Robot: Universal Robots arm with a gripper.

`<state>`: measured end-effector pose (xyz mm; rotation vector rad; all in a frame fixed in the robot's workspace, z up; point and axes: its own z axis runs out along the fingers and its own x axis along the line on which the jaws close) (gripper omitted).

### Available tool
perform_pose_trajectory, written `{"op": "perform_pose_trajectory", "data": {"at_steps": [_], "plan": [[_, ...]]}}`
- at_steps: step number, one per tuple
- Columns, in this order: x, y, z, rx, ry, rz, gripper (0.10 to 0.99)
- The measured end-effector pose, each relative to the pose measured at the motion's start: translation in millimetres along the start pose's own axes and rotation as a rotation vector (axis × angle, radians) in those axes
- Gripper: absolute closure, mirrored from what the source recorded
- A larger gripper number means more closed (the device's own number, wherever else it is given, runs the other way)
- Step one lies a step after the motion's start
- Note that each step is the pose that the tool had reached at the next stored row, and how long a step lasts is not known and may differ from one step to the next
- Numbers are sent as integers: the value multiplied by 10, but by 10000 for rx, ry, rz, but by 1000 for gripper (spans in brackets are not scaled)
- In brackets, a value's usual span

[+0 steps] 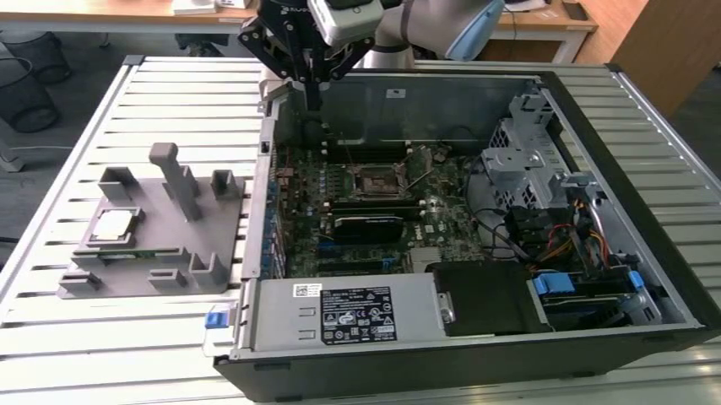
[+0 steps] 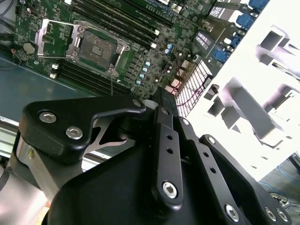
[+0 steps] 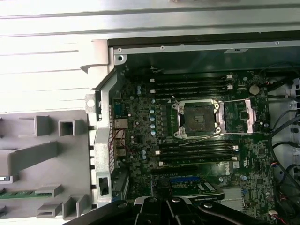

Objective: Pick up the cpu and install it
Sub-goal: 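Reach for the cpu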

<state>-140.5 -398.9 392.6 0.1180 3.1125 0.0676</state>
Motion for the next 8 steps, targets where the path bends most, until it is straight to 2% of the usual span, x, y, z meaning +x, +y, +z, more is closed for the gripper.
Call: {"op": "perform_pose_trajectory", "data": {"at_steps": [8], "plan": [[23,-2,2,0,0,0,980]]}}
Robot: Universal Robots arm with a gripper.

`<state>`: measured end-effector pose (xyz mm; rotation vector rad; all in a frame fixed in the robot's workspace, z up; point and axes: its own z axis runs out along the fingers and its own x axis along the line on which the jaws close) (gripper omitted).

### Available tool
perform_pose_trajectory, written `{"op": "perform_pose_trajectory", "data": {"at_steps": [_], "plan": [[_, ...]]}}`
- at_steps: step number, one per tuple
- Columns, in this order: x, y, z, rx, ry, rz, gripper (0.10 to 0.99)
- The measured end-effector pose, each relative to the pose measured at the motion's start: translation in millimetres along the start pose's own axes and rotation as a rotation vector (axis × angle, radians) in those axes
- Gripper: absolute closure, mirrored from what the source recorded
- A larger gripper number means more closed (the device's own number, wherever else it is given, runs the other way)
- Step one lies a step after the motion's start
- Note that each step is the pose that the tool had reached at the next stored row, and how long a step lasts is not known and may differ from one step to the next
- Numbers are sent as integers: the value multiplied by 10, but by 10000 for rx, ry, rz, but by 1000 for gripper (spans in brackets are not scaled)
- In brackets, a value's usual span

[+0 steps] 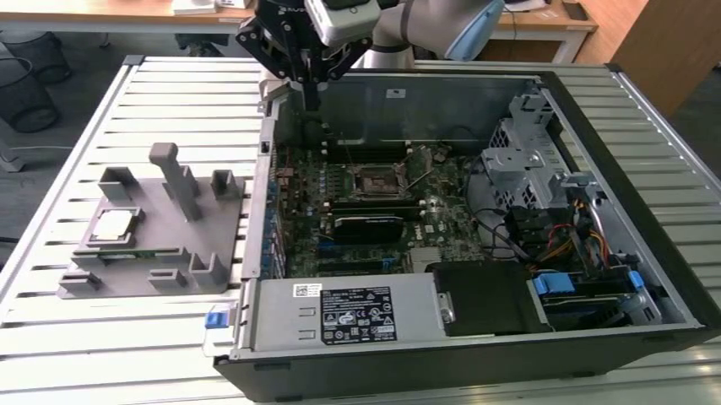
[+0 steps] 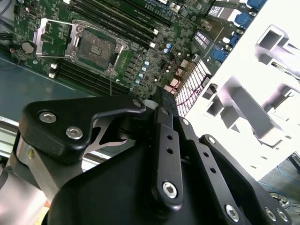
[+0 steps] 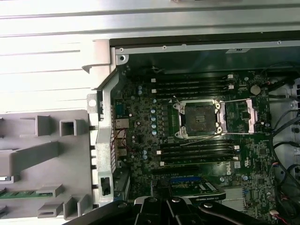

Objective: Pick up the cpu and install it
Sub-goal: 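Reach for the cpu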

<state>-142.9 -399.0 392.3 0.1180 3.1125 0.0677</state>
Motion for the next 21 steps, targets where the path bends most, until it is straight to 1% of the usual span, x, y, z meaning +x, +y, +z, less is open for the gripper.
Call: {"op": "perform_pose_trajectory", "data": {"at_steps": [11,21], "plan": [[64,-5,4,0,1,0,980],[152,-11,10,-1,0,0,980]]}}
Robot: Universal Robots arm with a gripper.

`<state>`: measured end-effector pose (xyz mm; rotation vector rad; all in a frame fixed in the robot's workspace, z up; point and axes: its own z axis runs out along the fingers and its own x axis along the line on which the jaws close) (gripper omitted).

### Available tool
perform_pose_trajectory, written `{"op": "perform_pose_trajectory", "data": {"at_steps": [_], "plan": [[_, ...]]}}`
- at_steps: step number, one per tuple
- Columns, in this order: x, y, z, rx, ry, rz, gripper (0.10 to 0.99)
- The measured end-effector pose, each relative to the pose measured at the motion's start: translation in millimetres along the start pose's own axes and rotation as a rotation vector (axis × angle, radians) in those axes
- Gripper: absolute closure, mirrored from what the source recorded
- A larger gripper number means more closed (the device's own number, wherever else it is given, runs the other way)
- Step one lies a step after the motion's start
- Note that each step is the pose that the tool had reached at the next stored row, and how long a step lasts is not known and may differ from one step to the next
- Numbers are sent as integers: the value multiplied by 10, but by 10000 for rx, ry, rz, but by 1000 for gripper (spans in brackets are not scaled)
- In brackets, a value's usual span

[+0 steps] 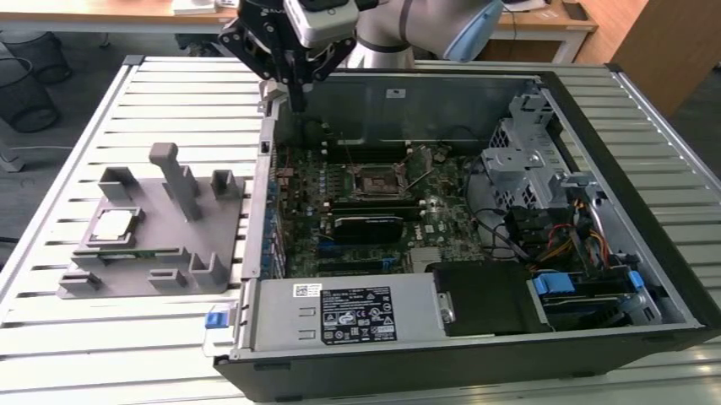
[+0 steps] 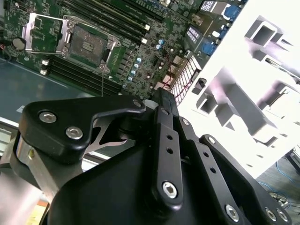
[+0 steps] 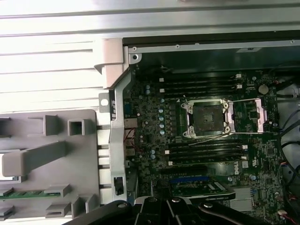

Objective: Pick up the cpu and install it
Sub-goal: 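Reach for the cpu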

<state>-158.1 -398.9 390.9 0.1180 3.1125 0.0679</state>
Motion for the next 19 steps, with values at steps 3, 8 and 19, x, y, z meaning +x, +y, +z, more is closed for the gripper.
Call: {"op": "perform_pose_trajectory", "data": {"at_steps": [3,8,19], "plan": [[20,-2,1,2,1,-1,980],[57,-4,3,1,1,-1,980],[116,-9,9,2,2,0,980]]}}
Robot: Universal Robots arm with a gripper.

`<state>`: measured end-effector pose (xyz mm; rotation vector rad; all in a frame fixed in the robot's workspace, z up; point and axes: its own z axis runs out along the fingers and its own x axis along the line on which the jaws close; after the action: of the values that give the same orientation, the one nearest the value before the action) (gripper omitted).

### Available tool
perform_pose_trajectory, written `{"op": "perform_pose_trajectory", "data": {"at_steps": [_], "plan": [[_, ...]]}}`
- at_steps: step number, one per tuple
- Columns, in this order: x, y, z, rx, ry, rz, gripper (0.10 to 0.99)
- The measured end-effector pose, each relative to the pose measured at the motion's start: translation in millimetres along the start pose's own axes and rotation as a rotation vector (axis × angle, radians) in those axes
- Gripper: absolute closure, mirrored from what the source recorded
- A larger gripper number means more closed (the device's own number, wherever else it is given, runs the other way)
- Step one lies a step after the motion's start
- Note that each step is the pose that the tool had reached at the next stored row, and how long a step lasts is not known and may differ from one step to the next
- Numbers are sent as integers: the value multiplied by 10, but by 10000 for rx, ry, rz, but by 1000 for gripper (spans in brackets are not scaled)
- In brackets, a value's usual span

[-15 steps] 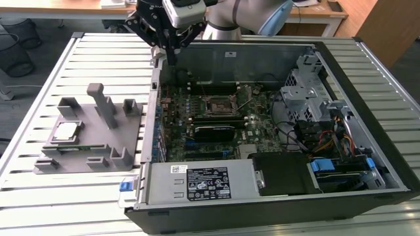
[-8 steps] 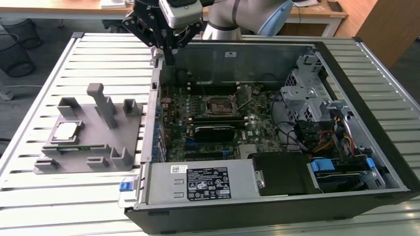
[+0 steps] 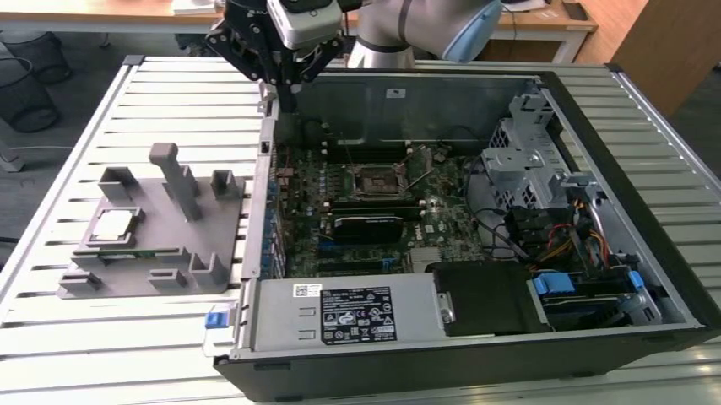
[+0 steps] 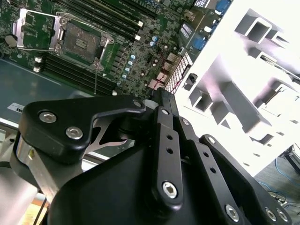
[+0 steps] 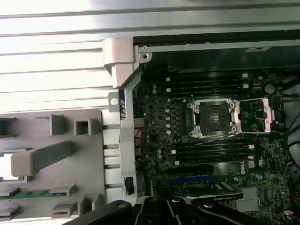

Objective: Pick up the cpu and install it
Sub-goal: 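Reach for the cpu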

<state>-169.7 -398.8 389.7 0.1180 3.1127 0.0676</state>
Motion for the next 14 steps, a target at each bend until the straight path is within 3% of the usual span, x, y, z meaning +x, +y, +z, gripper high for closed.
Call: {"op": "perform_pose_trajectory", "data": {"at_steps": [14], "plan": [[63,-5,8,0,2,0,980]]}}
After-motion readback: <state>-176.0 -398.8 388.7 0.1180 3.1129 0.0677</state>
